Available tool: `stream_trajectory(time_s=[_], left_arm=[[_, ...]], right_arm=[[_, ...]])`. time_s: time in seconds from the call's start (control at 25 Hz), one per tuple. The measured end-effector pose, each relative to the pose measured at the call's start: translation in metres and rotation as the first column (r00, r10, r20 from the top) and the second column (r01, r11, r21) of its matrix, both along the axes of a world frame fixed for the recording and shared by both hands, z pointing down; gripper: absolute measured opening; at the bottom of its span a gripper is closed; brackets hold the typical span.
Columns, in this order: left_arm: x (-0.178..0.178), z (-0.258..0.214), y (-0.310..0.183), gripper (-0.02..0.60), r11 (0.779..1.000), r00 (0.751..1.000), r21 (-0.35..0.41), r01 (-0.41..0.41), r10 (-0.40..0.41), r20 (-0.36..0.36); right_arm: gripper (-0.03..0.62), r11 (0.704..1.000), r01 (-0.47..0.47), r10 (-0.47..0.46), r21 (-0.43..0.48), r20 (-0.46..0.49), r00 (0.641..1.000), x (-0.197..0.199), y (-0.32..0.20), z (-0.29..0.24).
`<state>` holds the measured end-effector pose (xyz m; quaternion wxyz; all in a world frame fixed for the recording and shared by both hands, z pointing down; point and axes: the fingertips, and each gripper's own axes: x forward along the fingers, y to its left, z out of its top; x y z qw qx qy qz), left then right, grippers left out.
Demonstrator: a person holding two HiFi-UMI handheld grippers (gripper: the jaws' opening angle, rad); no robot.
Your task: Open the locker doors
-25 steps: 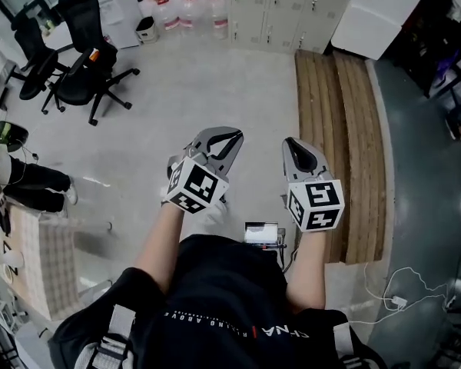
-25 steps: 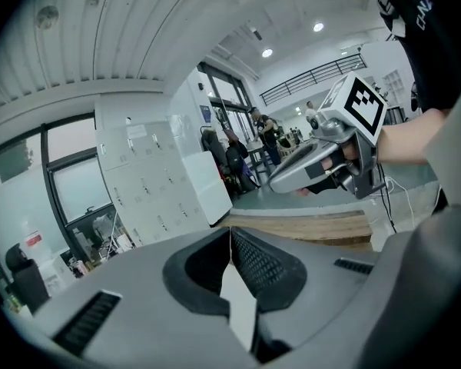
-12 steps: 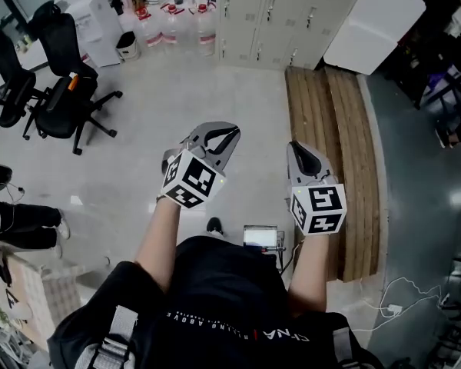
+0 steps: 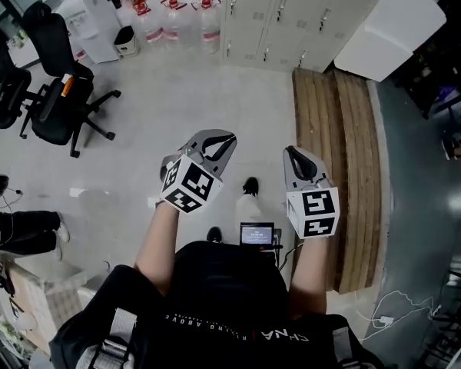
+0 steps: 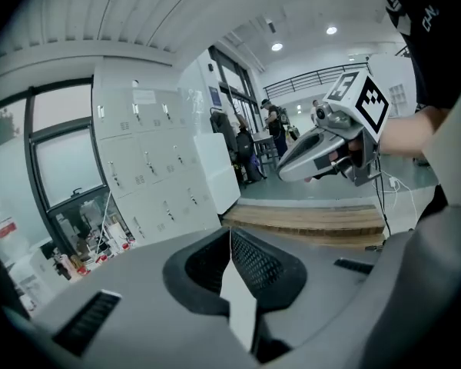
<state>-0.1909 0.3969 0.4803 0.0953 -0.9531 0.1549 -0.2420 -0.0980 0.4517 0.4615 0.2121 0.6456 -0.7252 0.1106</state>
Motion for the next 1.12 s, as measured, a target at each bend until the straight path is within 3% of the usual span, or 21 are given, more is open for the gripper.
stream_trajectory(time_s=[0.16,0.28,0.44,0.72,0.92,1.0,1.04,1.12], left_arm=[[0.017,0.004,-0.070,0.021,0.999,0.999,0.010,0.045,-0.045,0.008],[0.056,-0.015,-0.129,0.021,0.996,0.996,0.047,0.080,-0.081,0.028],[0.114,-0.050,-0.196,0.021,0.991,0.992,0.054,0.123,-0.121,-0.043],[0.202,-0.049,-0.254,0.021,0.995,0.994,0.024,0.096,-0.095,-0.061],[0.211,-0.051,-0.299,0.021,0.987,0.986,0.023,0.158,-0.157,-0.057],[0.213,-0.059,-0.314,0.021,0.987,0.978,-0.052,0.151,-0.157,-0.140],[0.215,-0.067,-0.320,0.021,0.985,0.963,-0.125,0.120,-0.146,-0.225],[0.217,-0.087,-0.338,0.021,0.968,0.902,-0.248,0.048,-0.149,-0.406]], right_arm=[[0.040,0.998,0.057,-0.057,0.004,-0.026,0.998,0.017,-0.075,0.009],[0.040,0.994,0.104,-0.102,0.027,-0.057,0.993,0.054,-0.140,-0.008],[0.040,0.984,0.158,-0.149,0.082,-0.106,0.983,0.106,-0.206,-0.041],[0.040,0.983,0.163,-0.158,0.083,-0.071,0.985,0.193,-0.285,-0.036],[0.040,0.982,0.172,-0.170,0.073,-0.036,0.985,0.216,-0.323,-0.031],[0.041,0.981,0.182,-0.180,0.066,-0.036,0.983,0.216,-0.337,-0.028],[0.040,0.981,0.183,-0.181,0.063,-0.037,0.983,0.218,-0.345,-0.026],[0.040,0.982,0.178,-0.175,0.060,-0.038,0.984,0.224,-0.361,-0.023]])
